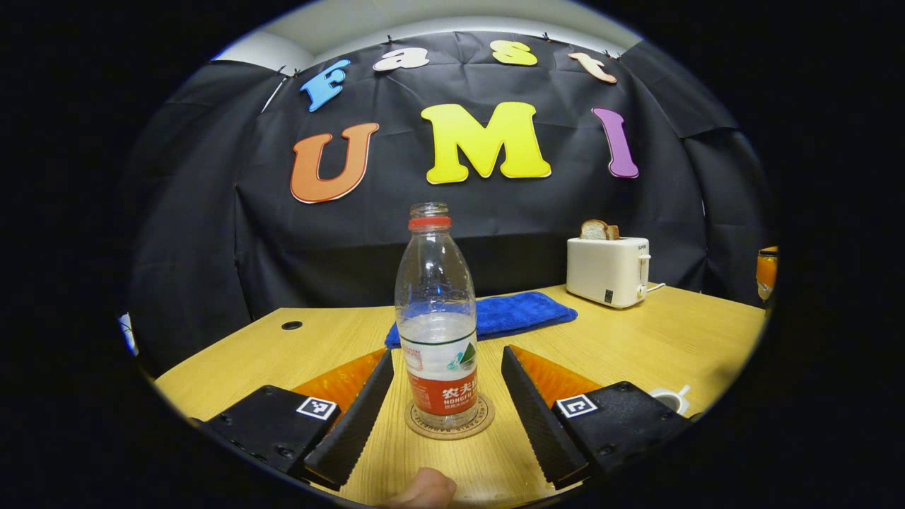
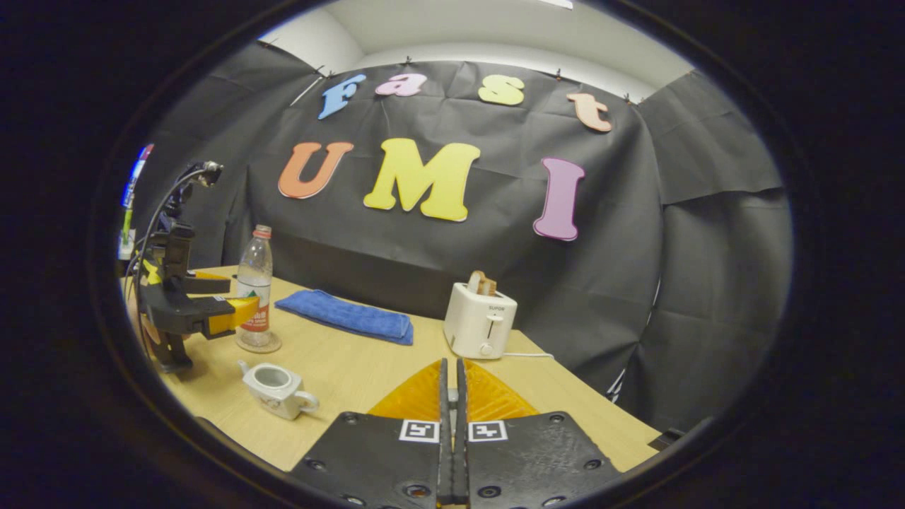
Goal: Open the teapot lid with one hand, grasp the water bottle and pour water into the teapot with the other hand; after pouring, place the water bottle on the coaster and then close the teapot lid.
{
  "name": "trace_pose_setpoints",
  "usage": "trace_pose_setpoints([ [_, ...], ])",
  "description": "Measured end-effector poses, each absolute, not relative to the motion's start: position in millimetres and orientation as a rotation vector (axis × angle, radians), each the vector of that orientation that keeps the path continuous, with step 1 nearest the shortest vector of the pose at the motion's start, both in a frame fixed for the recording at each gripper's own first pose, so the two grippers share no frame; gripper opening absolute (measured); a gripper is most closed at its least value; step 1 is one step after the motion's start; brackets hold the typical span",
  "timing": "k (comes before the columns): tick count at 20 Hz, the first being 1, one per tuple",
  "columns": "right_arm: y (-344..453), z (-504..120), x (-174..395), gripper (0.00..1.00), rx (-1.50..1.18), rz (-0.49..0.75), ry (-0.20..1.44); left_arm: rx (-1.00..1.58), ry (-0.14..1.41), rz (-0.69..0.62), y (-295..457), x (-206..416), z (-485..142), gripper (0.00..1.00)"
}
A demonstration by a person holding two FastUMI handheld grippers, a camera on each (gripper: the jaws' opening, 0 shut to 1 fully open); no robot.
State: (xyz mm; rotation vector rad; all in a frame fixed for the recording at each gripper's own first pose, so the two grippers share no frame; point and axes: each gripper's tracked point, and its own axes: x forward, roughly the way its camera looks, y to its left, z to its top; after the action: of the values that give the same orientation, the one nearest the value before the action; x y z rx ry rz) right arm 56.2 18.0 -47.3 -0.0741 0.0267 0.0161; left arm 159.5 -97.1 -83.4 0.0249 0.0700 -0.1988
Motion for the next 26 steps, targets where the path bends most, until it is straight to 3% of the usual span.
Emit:
trace_pose_setpoints([
  [4, 36.2, -45.0, 43.6, 0.00, -0.059, 0.047, 0.040, 0.028, 0.106, -0.171, -77.8, 129.3, -94.8, 0.98],
  [5, 39.4, -43.2, 38.4, 0.00, -0.062, 0.050, 0.036, 0.005, 0.148, -0.167, -75.3, 116.9, -105.3, 0.94],
  [6, 45.1, -41.5, 34.6, 0.00, -0.066, 0.058, 0.031, 0.005, 0.166, -0.148, -67.3, 107.1, -109.3, 0.98],
  [11, 69.0, -46.2, 34.1, 0.00, -0.065, 0.098, 0.049, 0.004, 0.145, -0.082, -51.9, 74.5, -97.9, 0.98],
  [19, 114.8, -72.8, 59.2, 0.00, -0.002, 0.151, 0.125, -0.101, 0.113, -0.116, -47.9, 39.3, -62.9, 0.98],
  [26, 171.9, -52.9, 67.4, 0.00, 0.079, 0.370, 0.069, -0.106, 0.100, -0.099, -10.3, 42.1, -36.6, 0.98],
])
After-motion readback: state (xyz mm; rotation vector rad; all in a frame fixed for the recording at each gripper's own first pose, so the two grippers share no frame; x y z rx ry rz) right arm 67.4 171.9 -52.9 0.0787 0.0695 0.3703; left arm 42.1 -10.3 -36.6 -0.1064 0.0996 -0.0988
